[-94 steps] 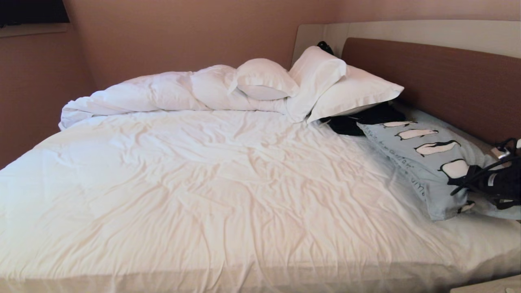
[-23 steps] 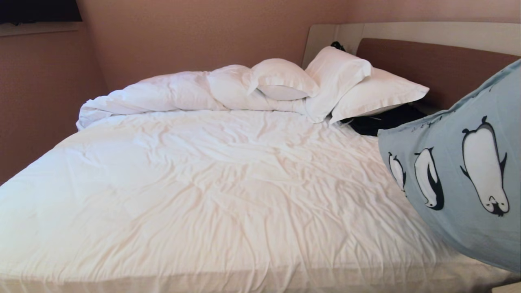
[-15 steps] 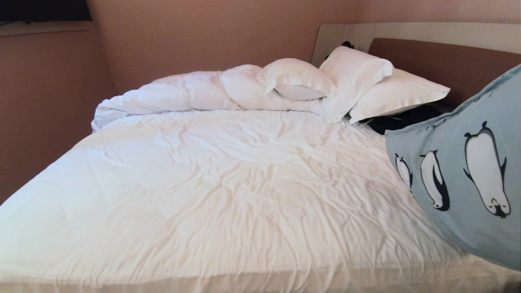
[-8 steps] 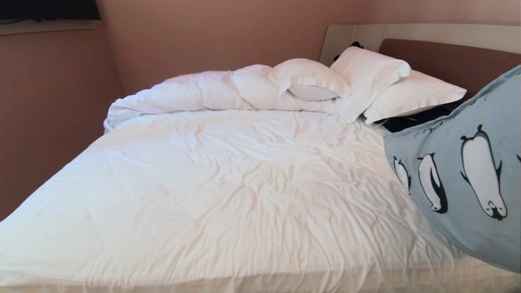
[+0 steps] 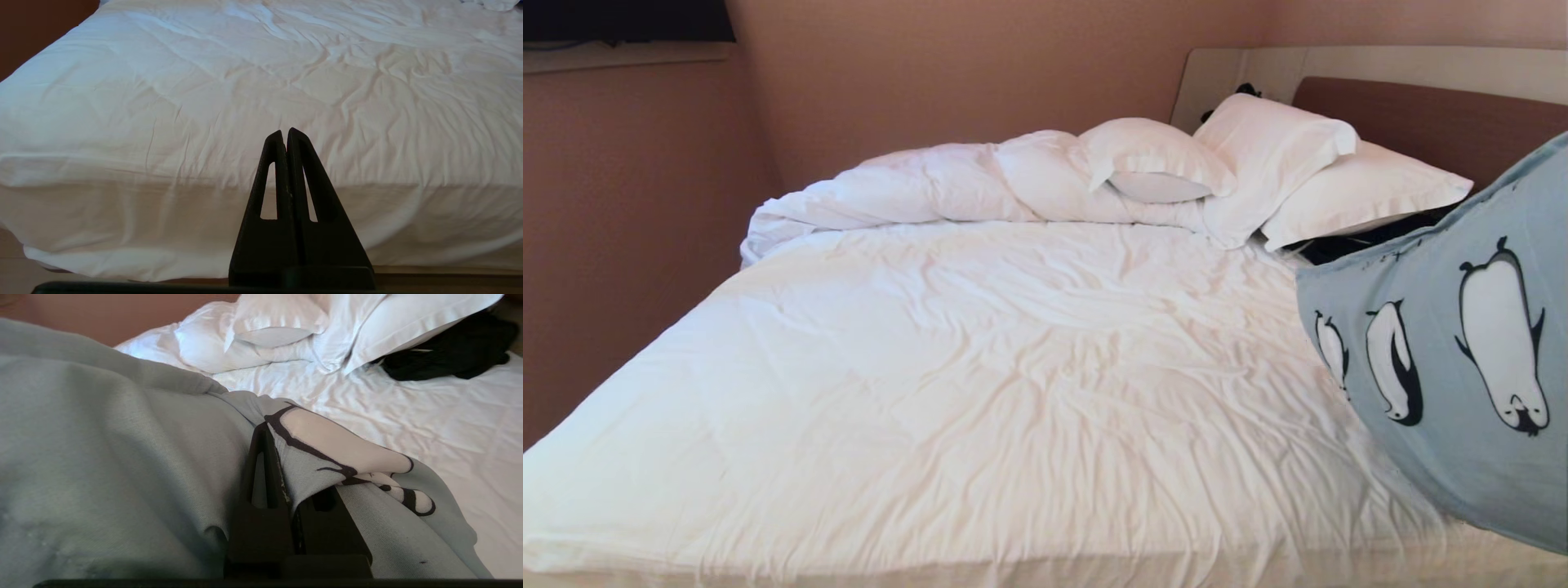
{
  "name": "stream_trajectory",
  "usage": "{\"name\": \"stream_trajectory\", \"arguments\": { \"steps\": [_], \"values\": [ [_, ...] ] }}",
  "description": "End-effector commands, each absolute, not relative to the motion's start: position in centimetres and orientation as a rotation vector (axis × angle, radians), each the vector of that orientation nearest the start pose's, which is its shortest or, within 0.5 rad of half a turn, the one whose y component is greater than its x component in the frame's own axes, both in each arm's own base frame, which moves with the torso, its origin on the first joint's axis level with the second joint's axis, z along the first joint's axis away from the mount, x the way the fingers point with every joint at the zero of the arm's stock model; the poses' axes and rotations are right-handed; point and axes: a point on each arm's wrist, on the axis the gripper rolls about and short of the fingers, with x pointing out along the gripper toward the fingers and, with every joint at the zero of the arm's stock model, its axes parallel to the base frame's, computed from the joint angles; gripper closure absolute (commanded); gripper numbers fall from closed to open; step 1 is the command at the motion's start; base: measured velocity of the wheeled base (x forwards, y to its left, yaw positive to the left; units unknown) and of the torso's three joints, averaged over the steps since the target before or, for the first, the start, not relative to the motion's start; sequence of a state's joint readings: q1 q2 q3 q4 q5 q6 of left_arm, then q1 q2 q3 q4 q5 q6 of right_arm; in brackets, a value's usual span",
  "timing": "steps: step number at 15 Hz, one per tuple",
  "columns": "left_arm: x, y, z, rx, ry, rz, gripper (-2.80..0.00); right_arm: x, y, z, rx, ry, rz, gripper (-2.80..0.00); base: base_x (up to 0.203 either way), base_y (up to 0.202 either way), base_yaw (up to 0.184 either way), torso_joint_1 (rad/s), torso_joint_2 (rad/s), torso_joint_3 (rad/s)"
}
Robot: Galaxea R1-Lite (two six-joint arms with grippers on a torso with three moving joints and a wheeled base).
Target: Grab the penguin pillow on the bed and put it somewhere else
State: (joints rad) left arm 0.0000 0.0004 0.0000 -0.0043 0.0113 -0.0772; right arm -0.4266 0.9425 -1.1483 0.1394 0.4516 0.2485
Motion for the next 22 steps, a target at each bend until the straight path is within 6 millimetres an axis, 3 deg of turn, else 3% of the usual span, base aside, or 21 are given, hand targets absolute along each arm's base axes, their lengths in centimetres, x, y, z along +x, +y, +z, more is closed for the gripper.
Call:
{"name": "stream_trajectory", "arguments": {
  "steps": [1,4,11,22],
  "values": [
    [-2.3,0.0,7.5,-0.078,-0.002,0.012,0.00,8.6,-3.1,36.1,0.231,-0.058,-0.104,0.00,0.000,0.000,0.000,0.000,0.00,0.000],
    [-2.3,0.0,7.5,-0.078,-0.002,0.012,0.00,9.2,-3.9,36.9,0.211,-0.082,-0.282,0.00,0.000,0.000,0.000,0.000,0.00,0.000],
    [-2.3,0.0,7.5,-0.077,-0.002,0.012,0.00,7.8,-3.9,37.3,0.081,-0.115,-0.537,0.00,0.000,0.000,0.000,0.000,0.00,0.000],
    [-2.3,0.0,7.5,-0.077,-0.002,0.012,0.00,2.7,-2.2,38.7,-0.112,-0.200,-0.825,0.00,0.000,0.000,0.000,0.000,0.00,0.000]
  ]
}}
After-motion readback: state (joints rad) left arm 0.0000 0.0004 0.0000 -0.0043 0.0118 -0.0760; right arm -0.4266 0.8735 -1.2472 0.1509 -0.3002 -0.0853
